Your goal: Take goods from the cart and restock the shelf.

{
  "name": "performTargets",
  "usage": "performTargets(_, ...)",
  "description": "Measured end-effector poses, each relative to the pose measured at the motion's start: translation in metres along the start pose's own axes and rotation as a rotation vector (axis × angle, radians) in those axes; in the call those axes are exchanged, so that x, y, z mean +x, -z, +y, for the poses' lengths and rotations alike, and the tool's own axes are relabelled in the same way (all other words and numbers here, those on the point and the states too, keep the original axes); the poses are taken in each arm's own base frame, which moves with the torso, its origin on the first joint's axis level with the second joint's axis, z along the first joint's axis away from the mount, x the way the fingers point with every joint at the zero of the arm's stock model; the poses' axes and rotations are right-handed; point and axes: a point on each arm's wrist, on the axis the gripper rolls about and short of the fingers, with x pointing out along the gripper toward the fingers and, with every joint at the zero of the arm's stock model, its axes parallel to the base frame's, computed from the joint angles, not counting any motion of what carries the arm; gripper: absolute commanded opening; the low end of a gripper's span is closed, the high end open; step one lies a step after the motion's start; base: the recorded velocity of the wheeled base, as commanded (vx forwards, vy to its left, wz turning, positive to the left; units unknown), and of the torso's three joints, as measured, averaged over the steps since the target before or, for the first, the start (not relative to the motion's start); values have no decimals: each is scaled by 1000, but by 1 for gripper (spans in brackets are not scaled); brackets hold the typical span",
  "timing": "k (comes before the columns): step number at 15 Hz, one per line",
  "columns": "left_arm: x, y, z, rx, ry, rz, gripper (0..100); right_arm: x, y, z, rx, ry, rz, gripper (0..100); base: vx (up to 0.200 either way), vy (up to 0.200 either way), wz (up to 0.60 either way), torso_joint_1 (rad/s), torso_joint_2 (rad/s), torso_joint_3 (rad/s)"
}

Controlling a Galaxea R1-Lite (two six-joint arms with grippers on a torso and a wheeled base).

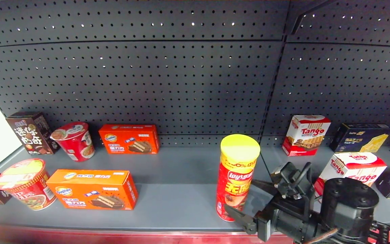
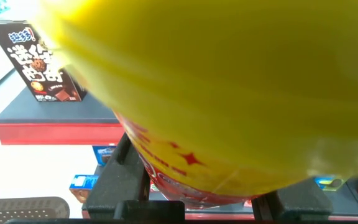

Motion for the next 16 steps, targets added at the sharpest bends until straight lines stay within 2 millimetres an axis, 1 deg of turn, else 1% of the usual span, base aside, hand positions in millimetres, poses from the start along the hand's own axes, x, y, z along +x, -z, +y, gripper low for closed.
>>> performTargets(6,0,-1,0,0,-1,0,0,-43,-12,0,-27,-18,-19,100,0,0,0,0,0,0)
performTargets(9,-1,-1,0,1,-1,7,0,-67,-21,1,-33,-19,13,100,0,0,0,0,0,0)
performTargets(11,-1,-1,0,2,-1,6,0,-84,-32,1,-34,-16,12,100,0,0,0,0,0,0)
performTargets(14,-3,-5,0,1,5,-11,0,-121,-52,0,-33,12,-38,100,0,0,0,0,0,0)
performTargets(16,-5,-9,1,-1,29,-24,0,-151,-55,-1,-34,42,-52,100,0,0,0,0,0,0)
